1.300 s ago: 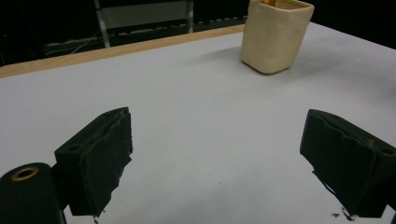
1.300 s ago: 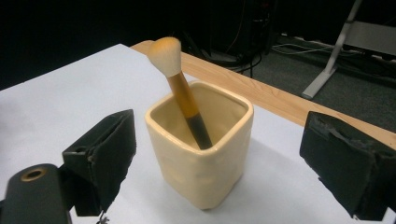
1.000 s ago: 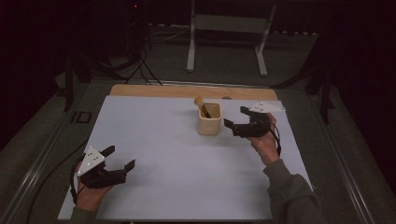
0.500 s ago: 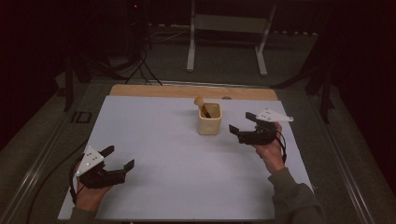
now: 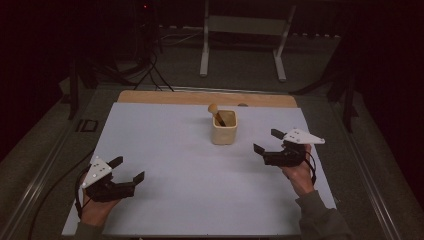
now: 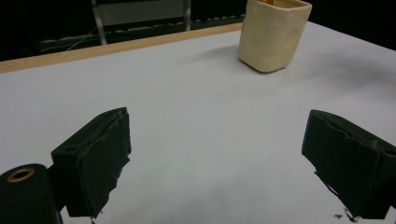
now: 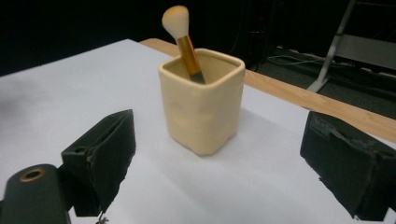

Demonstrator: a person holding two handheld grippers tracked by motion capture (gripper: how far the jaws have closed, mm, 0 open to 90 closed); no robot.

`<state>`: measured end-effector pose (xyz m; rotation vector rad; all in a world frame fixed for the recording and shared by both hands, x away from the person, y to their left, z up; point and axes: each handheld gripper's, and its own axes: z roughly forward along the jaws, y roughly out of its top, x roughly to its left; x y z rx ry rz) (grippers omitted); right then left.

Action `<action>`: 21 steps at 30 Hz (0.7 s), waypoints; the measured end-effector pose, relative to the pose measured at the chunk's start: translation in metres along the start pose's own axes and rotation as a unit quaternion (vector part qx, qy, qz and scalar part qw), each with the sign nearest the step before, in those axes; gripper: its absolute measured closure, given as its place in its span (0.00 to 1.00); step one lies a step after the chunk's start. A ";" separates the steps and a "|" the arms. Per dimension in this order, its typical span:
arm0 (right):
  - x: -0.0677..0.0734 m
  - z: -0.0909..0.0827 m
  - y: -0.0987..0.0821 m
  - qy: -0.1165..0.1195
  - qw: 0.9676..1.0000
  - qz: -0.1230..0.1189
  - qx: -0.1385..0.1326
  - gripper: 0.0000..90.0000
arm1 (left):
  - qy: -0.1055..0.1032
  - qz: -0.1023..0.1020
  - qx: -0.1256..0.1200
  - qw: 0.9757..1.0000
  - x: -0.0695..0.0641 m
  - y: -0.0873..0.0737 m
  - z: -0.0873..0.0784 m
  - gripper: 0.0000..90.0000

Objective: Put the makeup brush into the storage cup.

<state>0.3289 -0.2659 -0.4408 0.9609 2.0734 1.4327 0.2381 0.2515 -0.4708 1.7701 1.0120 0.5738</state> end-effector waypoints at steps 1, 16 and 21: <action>0.001 -0.002 -0.002 0.000 1.000 -0.001 0.001 0.11 | 0.000 -0.001 -0.001 1.000 0.000 0.000 0.000 0.10; 0.012 -0.032 -0.041 0.002 1.000 0.005 -0.005 0.11 | 0.005 -0.010 -0.007 1.000 0.004 -0.002 -0.006 0.10; 0.013 -0.038 -0.049 0.003 1.000 0.006 -0.001 0.11 | 0.009 -0.012 -0.009 1.000 0.006 -0.002 -0.008 0.10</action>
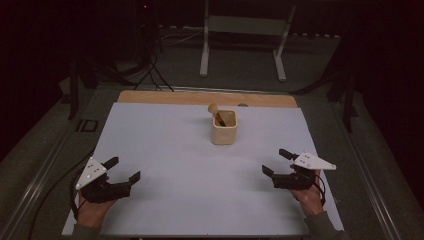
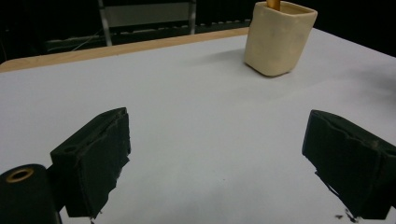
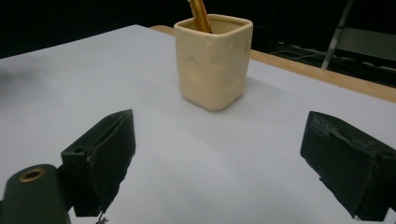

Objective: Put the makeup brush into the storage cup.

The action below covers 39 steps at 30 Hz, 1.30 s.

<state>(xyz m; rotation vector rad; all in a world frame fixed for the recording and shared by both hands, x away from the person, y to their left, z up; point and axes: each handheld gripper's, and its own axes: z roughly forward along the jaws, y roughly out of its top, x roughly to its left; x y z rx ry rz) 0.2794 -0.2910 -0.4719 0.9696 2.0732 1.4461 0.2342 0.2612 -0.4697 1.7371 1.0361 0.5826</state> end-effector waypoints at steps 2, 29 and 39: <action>0.002 -0.007 -0.006 -0.004 1.000 -0.001 -0.002 0.11 | 0.003 -0.002 -0.001 1.000 0.001 0.000 -0.001 0.10; 0.012 -0.035 -0.027 -0.007 1.000 0.010 -0.022 0.11 | 0.014 0.010 -0.007 1.000 0.003 -0.002 -0.002 0.09; 0.011 -0.038 -0.028 -0.004 1.000 0.009 -0.023 0.11 | 0.016 0.007 -0.011 1.000 0.007 -0.003 -0.003 0.07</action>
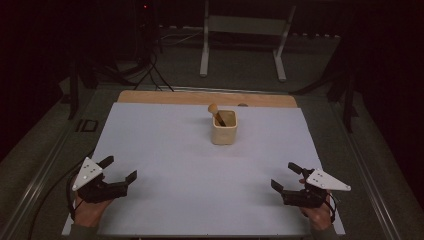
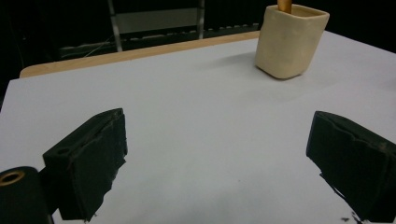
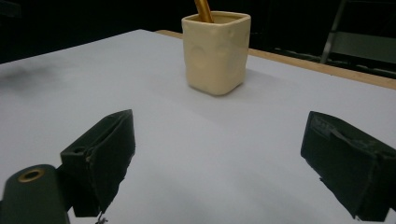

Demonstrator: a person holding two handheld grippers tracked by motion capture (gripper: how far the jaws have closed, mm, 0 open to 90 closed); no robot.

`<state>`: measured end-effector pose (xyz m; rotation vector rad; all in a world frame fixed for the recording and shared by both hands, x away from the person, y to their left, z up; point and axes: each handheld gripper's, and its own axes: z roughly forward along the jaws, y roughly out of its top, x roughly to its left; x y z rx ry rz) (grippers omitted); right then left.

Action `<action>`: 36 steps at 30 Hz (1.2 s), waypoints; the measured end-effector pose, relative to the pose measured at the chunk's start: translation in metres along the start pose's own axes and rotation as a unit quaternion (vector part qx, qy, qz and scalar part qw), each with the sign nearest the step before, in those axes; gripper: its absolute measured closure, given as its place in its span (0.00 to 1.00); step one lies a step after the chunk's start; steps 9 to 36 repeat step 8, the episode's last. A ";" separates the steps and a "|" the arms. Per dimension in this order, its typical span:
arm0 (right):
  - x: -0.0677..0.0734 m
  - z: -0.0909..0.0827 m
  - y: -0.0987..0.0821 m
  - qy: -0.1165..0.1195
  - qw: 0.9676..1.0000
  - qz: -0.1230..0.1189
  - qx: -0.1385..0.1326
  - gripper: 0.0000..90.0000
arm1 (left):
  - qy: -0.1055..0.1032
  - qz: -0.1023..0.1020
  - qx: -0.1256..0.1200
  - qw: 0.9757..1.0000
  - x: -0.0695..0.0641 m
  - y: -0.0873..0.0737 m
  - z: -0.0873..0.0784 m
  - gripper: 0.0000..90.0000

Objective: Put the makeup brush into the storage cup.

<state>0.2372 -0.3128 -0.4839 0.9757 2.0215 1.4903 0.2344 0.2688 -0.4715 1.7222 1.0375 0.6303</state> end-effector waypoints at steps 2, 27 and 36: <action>0.000 0.000 0.000 0.000 1.000 -0.001 0.000 0.11 | -0.001 0.000 0.000 1.000 0.000 0.000 0.000 0.07; 0.000 0.000 0.000 0.002 1.000 -0.003 -0.001 0.11 | 0.001 -0.001 0.000 1.000 0.001 -0.001 0.000 0.06; 0.000 0.000 0.000 0.002 1.000 -0.003 -0.001 0.11 | 0.001 -0.001 0.000 1.000 0.001 -0.001 0.000 0.06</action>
